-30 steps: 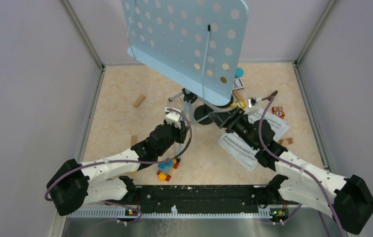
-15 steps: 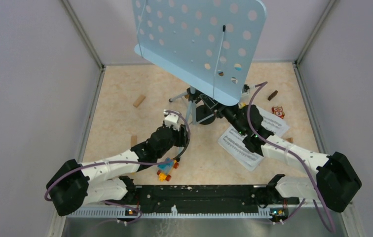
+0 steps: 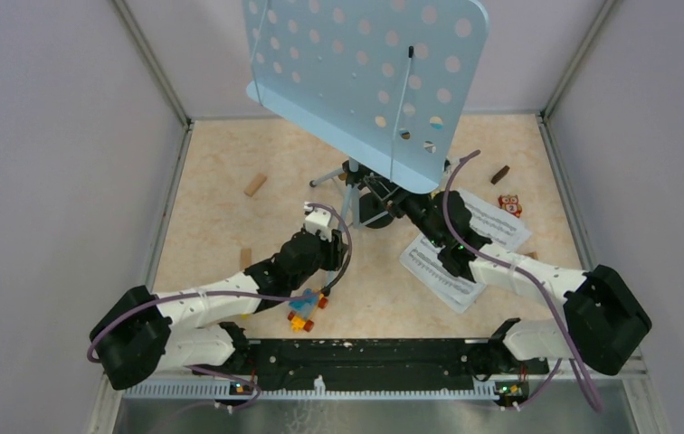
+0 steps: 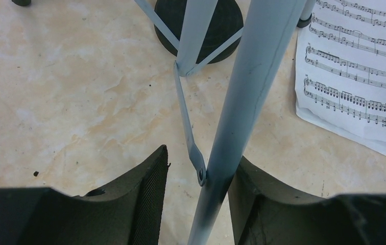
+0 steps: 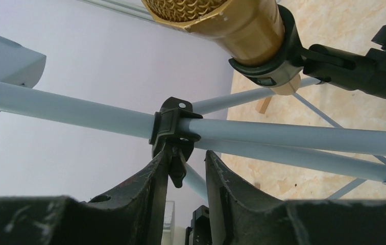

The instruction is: Pack up the instrument practice props

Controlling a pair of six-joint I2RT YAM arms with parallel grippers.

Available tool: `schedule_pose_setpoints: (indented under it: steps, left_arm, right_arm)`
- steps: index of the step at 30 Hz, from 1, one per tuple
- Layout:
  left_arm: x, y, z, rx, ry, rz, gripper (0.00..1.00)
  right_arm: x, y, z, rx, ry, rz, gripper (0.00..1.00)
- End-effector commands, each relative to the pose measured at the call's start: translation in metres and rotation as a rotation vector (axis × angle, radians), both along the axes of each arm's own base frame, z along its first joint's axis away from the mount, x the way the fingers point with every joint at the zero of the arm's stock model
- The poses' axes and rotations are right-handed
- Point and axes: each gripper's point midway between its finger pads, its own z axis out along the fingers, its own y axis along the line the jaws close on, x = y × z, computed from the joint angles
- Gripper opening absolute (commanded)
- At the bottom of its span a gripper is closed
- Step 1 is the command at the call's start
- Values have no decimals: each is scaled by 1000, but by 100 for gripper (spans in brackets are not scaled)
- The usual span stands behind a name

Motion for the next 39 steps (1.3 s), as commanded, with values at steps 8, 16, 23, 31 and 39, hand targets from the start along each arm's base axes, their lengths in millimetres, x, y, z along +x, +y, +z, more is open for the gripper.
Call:
schedule_pose_setpoints:
  steps: [8, 16, 23, 31, 39]
  left_arm:
    - [6, -12, 20, -63, -24, -5, 48]
    - [5, -13, 20, -61, -22, -9, 45]
    - [5, -17, 16, -49, -14, -30, 44]
    - [6, -21, 14, -42, -10, -40, 43]
    - [8, -25, 14, -42, -8, -45, 40]
  right_arm:
    - [5, 19, 33, 75, -90, 42, 20]
    - [3, 30, 33, -213, -326, 98, 0]
    - [-23, 53, 18, -573, -739, 308, 0]
    - [-35, 57, 3, -1032, -1165, 318, 0]
    - [-40, 46, -22, -1271, -1338, 389, 0]
